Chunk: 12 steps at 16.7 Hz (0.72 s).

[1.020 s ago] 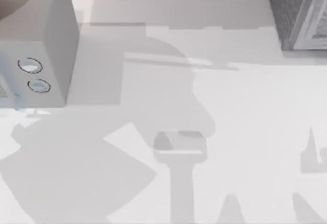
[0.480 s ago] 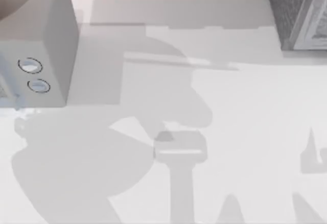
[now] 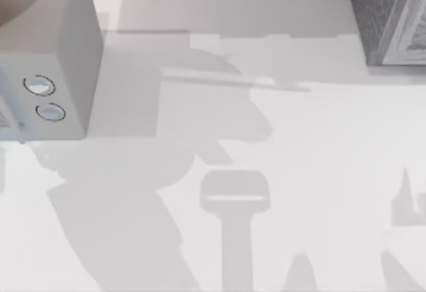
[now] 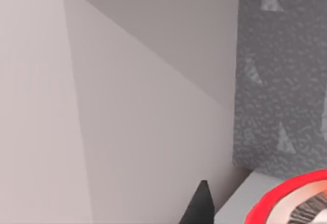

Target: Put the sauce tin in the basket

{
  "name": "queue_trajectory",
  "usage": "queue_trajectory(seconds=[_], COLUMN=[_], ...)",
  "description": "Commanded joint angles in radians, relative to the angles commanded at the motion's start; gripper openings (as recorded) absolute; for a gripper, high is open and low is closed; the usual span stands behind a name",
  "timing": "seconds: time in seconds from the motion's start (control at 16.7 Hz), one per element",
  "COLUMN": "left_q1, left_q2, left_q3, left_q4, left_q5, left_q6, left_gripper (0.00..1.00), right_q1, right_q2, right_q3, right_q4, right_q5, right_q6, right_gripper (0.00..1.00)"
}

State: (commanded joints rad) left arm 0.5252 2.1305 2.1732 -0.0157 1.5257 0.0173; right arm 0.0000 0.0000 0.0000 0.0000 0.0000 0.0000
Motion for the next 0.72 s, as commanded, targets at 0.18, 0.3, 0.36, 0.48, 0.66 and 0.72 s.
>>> queue_trajectory(seconds=[0.18, 0.3, 0.36, 0.48, 0.66, 0.72], left_q1=[-0.022, -0.033, -0.038, -0.046, -0.049, -0.049], left_q2=[-0.014, -0.022, -0.025, -0.03, -0.032, -0.032], left_q3=[-0.004, -0.006, -0.007, -0.007, -0.007, -0.007], left_q4=[-0.198, -0.307, -0.351, -0.416, -0.441, -0.441], left_q5=[-0.017, -0.025, -0.027, -0.03, -0.031, -0.031], left_q6=[0.167, 0.259, 0.297, 0.353, 0.374, 0.374], left_gripper=[0.0, 0.0, 0.0, 0.0, 0.0, 0.0], right_q1=[0.0, 0.0, 0.0, 0.0, 0.0, 0.0], right_q2=[0.0, 0.0, 0.0, 0.0, 0.0, 0.0], right_q3=[0.0, 0.0, 0.0, 0.0, 0.0, 0.0], right_q4=[0.0, 0.0, 0.0, 0.0, 0.0, 0.0], right_q5=[0.0, 0.0, 0.0, 0.0, 0.0, 0.0], right_q6=[0.0, 0.0, 0.0, 0.0, 0.0, 0.0], right_gripper=[1.0, 1.0, 1.0, 1.0, 1.0, 1.0])
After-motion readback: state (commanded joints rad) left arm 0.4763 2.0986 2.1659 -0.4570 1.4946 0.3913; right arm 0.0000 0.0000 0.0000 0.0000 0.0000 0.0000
